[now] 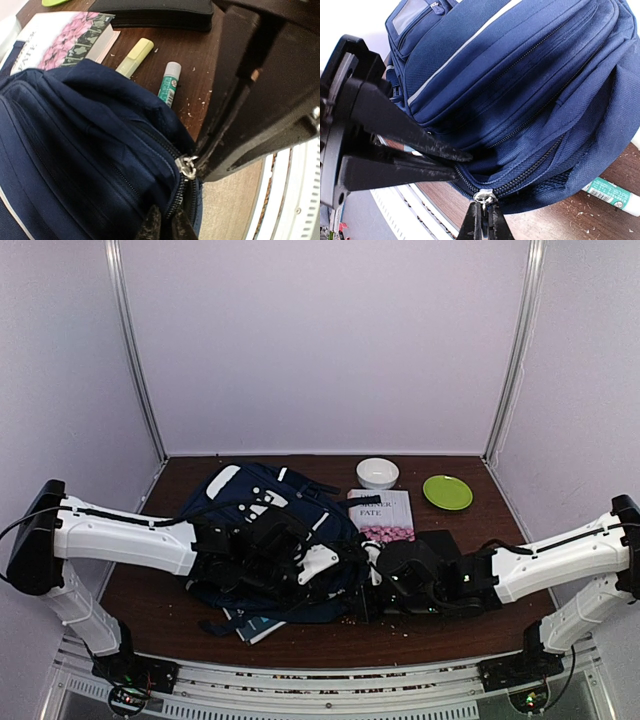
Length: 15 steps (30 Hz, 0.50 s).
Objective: Pack the student bag
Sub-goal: Unzip the student bag at the center of the board.
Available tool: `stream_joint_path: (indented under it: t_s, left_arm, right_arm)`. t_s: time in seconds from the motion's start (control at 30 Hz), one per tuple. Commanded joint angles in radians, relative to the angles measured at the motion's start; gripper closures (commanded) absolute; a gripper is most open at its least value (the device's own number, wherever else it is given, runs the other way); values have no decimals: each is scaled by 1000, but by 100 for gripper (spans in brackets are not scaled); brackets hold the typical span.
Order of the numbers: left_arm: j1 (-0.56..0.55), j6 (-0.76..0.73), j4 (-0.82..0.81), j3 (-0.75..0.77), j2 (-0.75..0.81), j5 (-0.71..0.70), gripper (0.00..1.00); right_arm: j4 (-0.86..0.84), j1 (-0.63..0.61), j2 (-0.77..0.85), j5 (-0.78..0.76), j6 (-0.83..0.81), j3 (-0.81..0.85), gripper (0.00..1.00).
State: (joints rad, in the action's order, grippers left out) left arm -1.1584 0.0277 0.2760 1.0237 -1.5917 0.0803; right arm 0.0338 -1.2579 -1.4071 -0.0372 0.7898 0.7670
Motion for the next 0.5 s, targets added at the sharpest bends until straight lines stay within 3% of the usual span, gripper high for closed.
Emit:
stream_joint_path:
  t_s: [0.0, 0.47]
  left_arm:
    - [6, 3, -40, 9, 23, -65, 99]
    - [-8, 8, 68, -86, 381, -95, 100]
  right_arm:
    - [-11, -1, 51, -1, 3, 2, 100]
    - [183, 72, 151, -264, 31, 51, 100]
